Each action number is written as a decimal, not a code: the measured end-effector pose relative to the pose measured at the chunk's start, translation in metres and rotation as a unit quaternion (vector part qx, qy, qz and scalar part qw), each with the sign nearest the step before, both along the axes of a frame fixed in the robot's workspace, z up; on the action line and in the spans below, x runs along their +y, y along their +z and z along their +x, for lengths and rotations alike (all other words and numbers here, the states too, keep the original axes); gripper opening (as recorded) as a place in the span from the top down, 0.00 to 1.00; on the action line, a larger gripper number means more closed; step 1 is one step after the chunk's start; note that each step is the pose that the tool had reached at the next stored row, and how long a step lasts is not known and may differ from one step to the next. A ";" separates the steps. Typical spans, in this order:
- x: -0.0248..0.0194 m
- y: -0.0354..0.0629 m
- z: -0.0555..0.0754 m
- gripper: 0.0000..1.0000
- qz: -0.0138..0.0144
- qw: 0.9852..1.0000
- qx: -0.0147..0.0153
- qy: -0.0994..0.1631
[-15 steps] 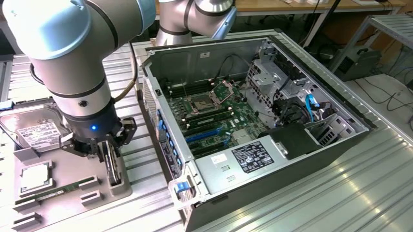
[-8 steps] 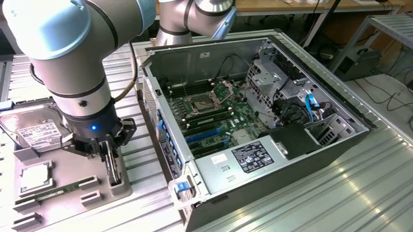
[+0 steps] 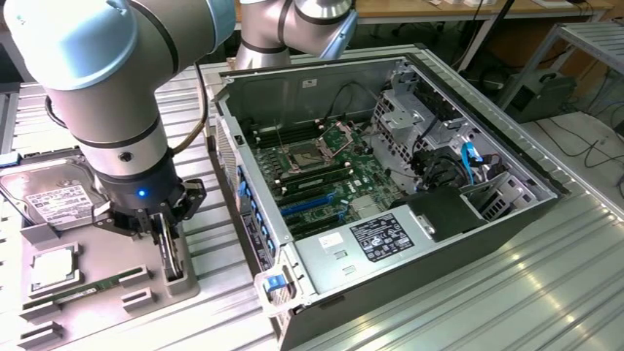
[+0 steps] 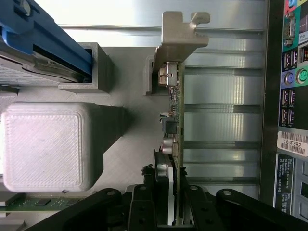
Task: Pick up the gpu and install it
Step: 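Pick up the gpu and move the gpu toward the slot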
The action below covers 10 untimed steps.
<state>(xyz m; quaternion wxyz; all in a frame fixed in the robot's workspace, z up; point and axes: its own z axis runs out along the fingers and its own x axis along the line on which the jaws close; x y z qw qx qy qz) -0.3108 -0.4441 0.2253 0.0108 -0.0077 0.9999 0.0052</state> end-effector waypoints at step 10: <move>0.0000 0.0137 0.000 0.72 0.000 1.000 0.000 0.000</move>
